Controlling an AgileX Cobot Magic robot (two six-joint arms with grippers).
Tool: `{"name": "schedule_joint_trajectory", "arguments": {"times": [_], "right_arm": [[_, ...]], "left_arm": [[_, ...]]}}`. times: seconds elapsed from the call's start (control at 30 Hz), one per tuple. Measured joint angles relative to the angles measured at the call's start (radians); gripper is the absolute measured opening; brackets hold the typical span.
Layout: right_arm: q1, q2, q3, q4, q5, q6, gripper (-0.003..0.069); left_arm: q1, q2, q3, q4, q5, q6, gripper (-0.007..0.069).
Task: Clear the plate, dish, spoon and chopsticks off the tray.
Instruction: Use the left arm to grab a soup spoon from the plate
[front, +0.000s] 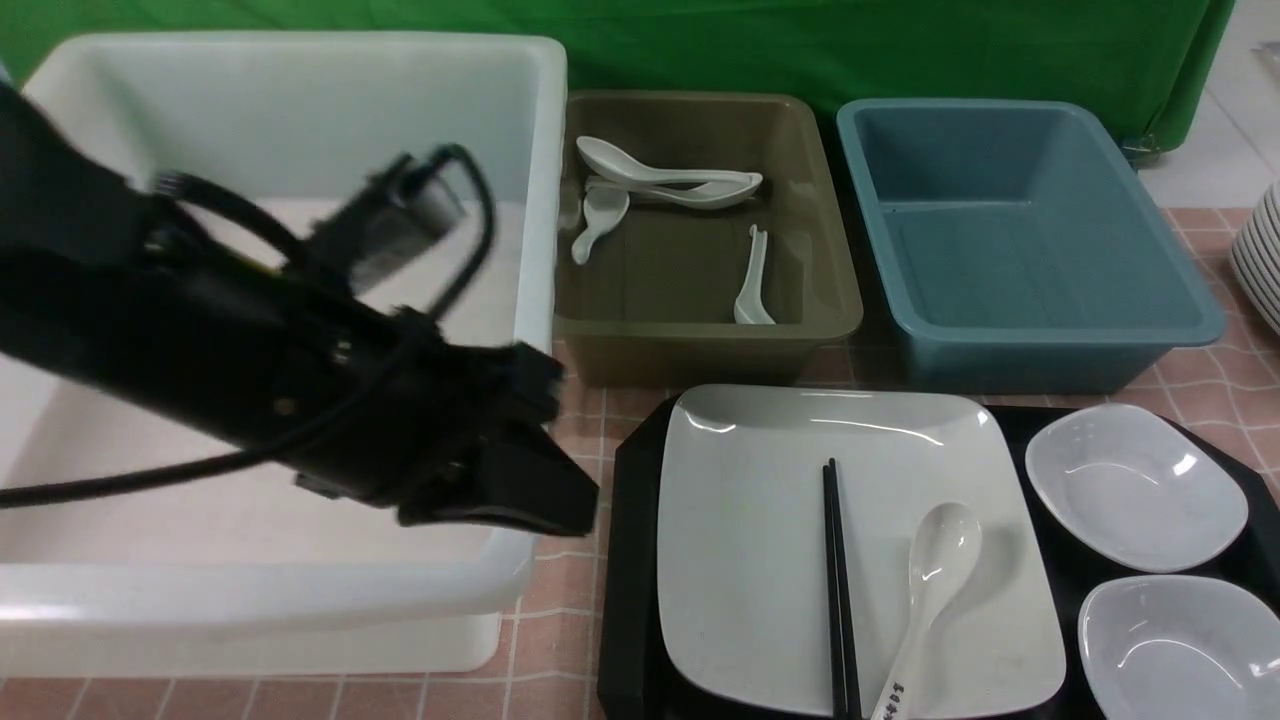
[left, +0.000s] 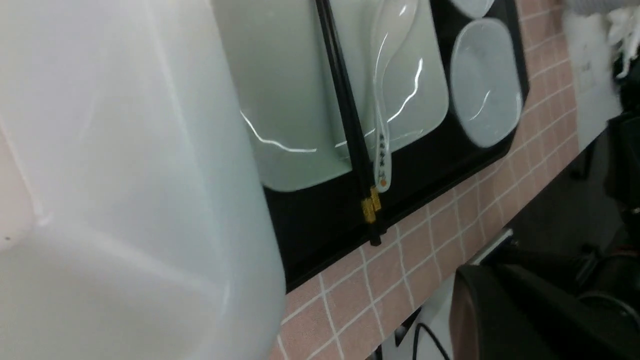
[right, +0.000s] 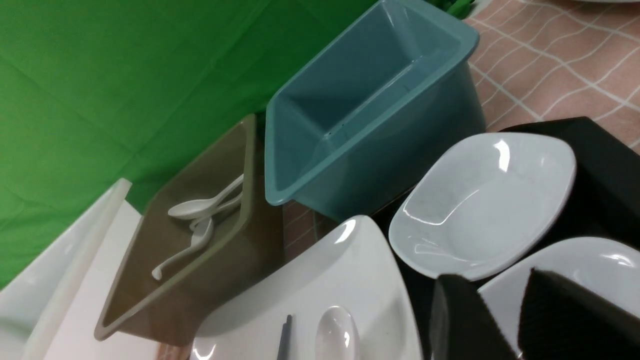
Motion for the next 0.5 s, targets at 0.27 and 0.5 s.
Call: {"name": "schedule_joint_trajectory", "arguments": {"times": [0.27, 0.5], "right_arm": [[0.000, 0.000, 0.000, 0.000, -0.001, 0.000, 0.0247], [0.000, 0.000, 0.000, 0.000, 0.000, 0.000, 0.0128]], "left_arm": [[-0.295, 0.270, -0.258, 0.307, -0.001, -0.272, 0.0085], [-0.364, 0.401, -0.402, 0.354, -0.004, -0.307, 0.0203]]}}
